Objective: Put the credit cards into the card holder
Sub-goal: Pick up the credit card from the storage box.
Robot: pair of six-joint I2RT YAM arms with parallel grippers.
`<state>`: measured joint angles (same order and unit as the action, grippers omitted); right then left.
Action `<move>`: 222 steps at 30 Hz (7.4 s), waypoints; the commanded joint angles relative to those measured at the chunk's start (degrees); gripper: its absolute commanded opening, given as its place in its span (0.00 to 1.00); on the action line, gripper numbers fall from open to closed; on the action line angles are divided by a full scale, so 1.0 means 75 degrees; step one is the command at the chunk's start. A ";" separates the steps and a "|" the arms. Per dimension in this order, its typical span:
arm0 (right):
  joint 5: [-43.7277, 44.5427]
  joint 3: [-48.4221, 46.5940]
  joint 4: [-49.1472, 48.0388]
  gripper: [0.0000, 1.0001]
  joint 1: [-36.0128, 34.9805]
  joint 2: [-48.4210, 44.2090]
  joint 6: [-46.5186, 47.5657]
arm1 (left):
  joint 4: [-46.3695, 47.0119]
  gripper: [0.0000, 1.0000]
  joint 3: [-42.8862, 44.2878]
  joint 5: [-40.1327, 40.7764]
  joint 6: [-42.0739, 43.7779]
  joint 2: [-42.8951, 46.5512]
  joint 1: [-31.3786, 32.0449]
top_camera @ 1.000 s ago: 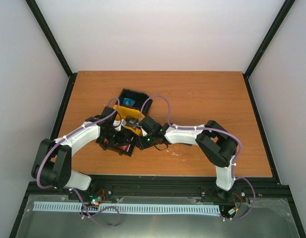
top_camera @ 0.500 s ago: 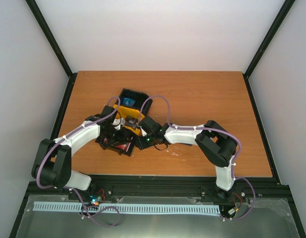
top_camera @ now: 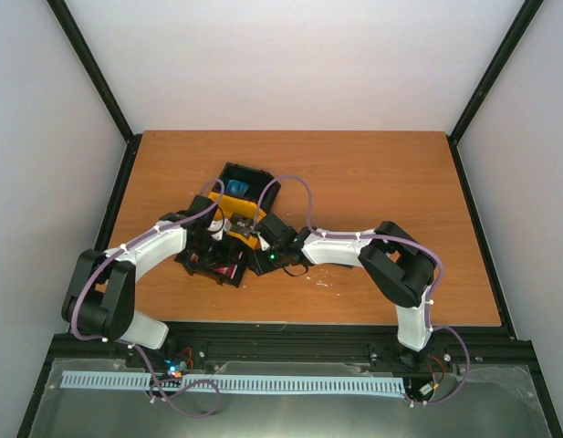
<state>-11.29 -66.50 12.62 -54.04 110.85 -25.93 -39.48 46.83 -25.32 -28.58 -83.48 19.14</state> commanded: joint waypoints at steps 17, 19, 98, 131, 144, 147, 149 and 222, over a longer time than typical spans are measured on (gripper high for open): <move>0.0124 0.0055 0.0251 0.52 -0.0107 0.0314 0.0012 | -0.0024 0.13 -0.0006 -0.0817 0.0665 0.0309 -0.1309; 0.0137 0.0054 0.0262 0.52 -0.0106 0.0309 0.0003 | -0.0154 0.12 0.0089 -0.0560 0.0663 0.0323 -0.1360; -0.5744 0.0164 -0.4812 0.33 0.1840 -0.2042 -0.3843 | 0.2588 0.01 0.0768 -0.6275 -0.0399 0.2612 -0.2153; -0.6750 0.1145 -0.9632 0.03 0.2054 -0.2329 -0.7388 | 0.3432 0.37 0.0078 -0.7424 -0.1336 0.2749 -0.2200; -0.6783 0.0859 -0.9489 0.03 0.1749 -0.1952 -0.7409 | 0.2331 0.36 0.0316 -0.6874 -0.0589 0.2392 -0.2201; -0.6820 0.0762 -0.9402 0.03 0.1711 -0.1913 -0.7384 | 0.2065 0.34 0.0370 -0.6732 -0.0387 0.2322 -0.2200; -0.6863 0.0670 -0.9106 0.03 0.1684 -0.1877 -0.7194 | 0.2003 0.31 0.0405 -0.6714 -0.0343 0.2280 -0.2200; -0.6407 0.1195 -1.0087 0.03 0.2180 -0.1753 -0.8980 | 0.4923 0.44 -0.0369 -0.7791 -0.2414 0.2911 -0.2177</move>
<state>-59.16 -56.25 -58.74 -36.84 96.51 -91.24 -8.29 43.75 -81.93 -43.57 -63.96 2.79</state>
